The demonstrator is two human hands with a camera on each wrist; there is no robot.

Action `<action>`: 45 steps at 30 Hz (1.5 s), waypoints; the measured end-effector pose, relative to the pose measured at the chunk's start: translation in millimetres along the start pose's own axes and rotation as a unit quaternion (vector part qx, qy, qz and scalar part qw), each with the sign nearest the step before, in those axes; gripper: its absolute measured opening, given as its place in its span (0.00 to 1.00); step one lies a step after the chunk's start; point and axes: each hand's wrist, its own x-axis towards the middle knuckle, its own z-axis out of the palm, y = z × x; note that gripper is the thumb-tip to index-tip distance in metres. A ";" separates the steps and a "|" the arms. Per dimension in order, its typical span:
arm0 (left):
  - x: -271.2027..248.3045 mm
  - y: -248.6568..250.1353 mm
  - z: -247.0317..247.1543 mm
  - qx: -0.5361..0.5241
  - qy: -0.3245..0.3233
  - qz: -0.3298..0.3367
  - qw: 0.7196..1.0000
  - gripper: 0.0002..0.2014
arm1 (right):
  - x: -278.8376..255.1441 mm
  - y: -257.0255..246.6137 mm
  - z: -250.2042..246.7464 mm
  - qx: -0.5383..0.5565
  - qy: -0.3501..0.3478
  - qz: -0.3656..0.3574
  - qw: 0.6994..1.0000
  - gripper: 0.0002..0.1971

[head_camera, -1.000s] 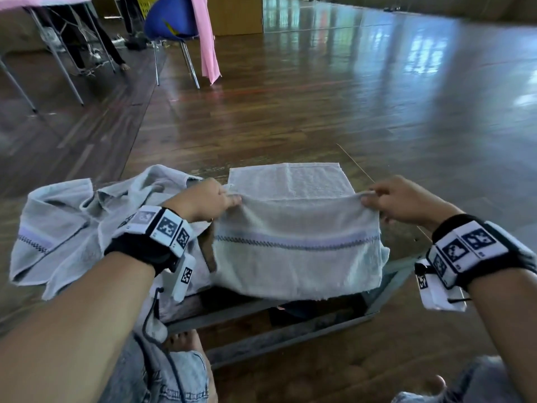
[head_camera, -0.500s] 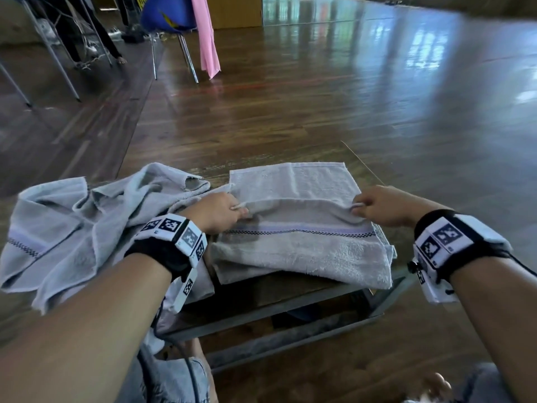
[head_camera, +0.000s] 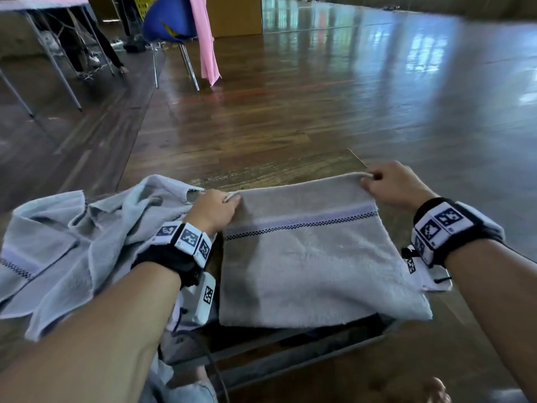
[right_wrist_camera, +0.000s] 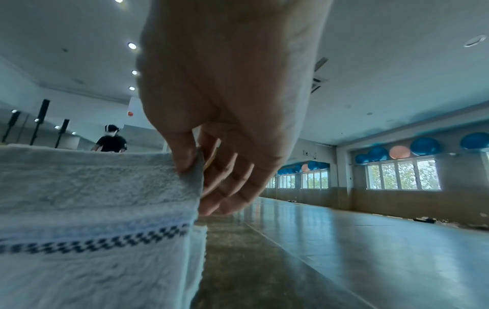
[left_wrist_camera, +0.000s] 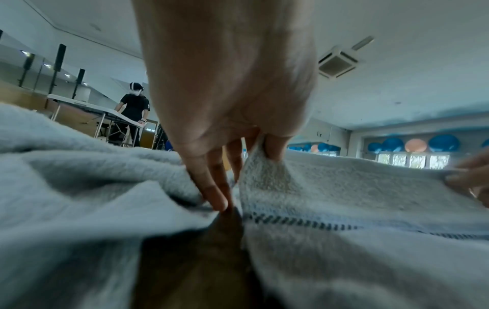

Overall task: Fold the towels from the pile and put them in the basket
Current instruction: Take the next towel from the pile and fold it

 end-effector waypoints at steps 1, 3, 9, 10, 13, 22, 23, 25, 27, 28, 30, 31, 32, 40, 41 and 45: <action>2.7 -4.0 4.4 -0.001 0.005 0.009 1.000 0.27 | 4.0 0.2 4.7 -0.002 0.004 -0.002 1.000 0.12; 10.6 -12.1 10.6 0.004 0.010 0.031 0.999 0.25 | 11.1 -1.8 15.3 -0.012 -0.006 -0.009 1.000 0.10; 25.6 -26.9 22.3 0.055 -0.023 0.051 0.997 0.20 | 24.8 -9.6 30.2 -0.045 -0.109 -0.053 0.992 0.12; 27.3 -27.8 23.8 0.059 -0.022 0.058 0.996 0.19 | 26.3 -9.3 30.5 -0.051 -0.111 -0.053 0.991 0.13; 30.7 -26.8 23.9 0.039 -0.022 0.072 0.996 0.16 | 27.2 -10.1 30.6 -0.031 -0.127 -0.036 0.991 0.18; 15.4 -8.1 17.8 0.030 -0.044 0.029 0.998 0.16 | -5.2 -22.9 10.6 0.070 -0.087 -0.040 0.993 0.16; 11.5 -5.2 15.3 0.043 -0.037 0.027 0.998 0.15 | -11.1 -26.0 5.2 0.083 -0.060 -0.049 0.994 0.13; -0.3 6.1 2.7 0.077 -0.002 0.013 0.997 0.04 | -28.4 -36.6 -8.6 0.098 0.014 -0.079 0.992 0.05; -5.2 16.0 -2.0 0.087 0.049 0.040 0.994 0.13 | -42.0 -46.9 -10.8 0.116 0.063 -0.115 0.985 0.02; -11.2 26.5 -6.0 0.053 0.068 0.087 0.992 0.18 | -52.8 -53.5 -10.8 0.120 0.077 -0.135 0.981 0.02; -28.5 53.5 -12.7 -0.036 0.067 0.194 0.978 0.18 | -73.9 -63.3 -6.3 0.121 0.096 -0.164 0.974 0.03; -37.2 65.8 -13.6 -0.065 0.052 0.236 0.968 0.17 | -83.2 -67.0 -4.4 0.122 0.101 -0.173 0.972 0.03; -46.1 75.2 -11.0 -0.076 0.033 0.262 0.961 0.15 | -90.9 -69.9 -2.8 0.123 0.105 -0.180 0.970 0.04; -73.8 104.2 18.7 -0.097 0.085 0.311 0.942 0.12 | -115.1 -78.0 -3.5 0.169 0.112 -0.198 0.959 0.07; -73.7 106.4 21.7 -0.114 0.094 0.308 0.940 0.13 | -114.4 -76.5 -4.4 0.181 0.104 -0.194 0.959 0.08; -72.8 113.5 31.8 -0.160 0.088 0.283 0.942 0.11 | -107.1 -71.4 -10.9 0.257 0.045 -0.165 0.951 0.11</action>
